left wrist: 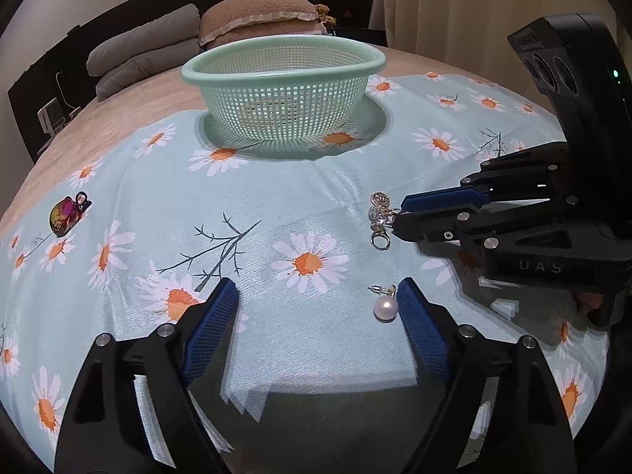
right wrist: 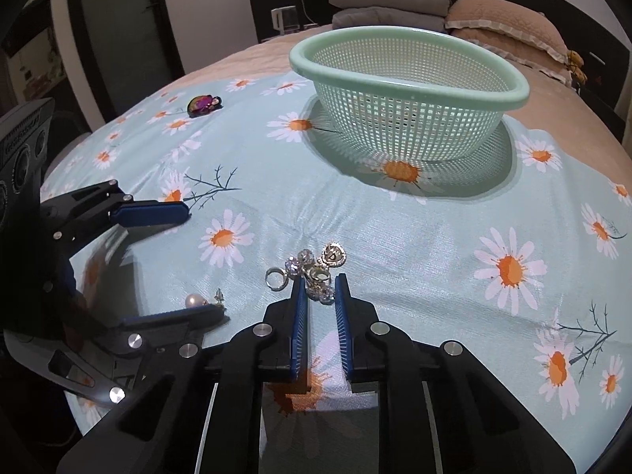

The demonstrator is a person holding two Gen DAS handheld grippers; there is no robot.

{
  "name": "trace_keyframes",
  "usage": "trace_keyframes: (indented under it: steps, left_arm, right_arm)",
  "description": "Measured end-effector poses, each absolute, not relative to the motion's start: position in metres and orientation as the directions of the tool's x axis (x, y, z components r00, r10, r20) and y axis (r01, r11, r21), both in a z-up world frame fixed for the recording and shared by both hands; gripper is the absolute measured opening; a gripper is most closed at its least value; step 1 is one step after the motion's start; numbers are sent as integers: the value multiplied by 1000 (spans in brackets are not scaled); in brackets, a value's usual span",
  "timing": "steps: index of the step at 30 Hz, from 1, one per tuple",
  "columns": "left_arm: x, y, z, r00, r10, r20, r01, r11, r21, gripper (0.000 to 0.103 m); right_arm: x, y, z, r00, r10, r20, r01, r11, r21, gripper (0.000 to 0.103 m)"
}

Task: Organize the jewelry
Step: 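Grasp the pearl earring with the left tool while the right tool grasps a silver pendant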

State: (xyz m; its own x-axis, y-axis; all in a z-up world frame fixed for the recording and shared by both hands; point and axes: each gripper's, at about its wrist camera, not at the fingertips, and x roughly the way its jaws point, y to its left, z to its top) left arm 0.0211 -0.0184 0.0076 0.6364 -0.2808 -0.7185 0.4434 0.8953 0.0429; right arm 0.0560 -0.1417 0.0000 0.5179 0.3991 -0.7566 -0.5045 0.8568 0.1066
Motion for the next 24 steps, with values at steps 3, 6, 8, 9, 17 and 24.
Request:
trace_keyframes:
  steps: [3, 6, 8, 9, 17, 24]
  left_arm:
    - [17, -21, 8, 654, -261, -710, 427, 902, 62, 54]
    - [14, -23, 9, 659, -258, -707, 418, 906, 58, 38]
    - [14, -24, 9, 653, -257, -712, 418, 907, 55, 34]
    - [15, -24, 9, 647, -260, -717, 416, 908, 46, 29]
    - [19, -13, 16, 568, -324, -756, 405, 910, -86, 12]
    - [15, -9, 24, 559, -314, -767, 404, 912, -78, 12]
  right_arm:
    - [50, -147, 0, 516, 406, -754, -496, 860, 124, 14]
    - [38, -152, 2, 552, 367, -749, -473, 877, 81, 14]
    - [33, -159, 2, 557, 355, -750, -461, 884, 77, 14]
    - [31, -163, 2, 553, 359, -752, -456, 886, 87, 14]
    - [16, -205, 27, 559, 405, -724, -371, 903, 218, 14]
    - [10, -229, 62, 592, 393, -704, -303, 917, 258, 14]
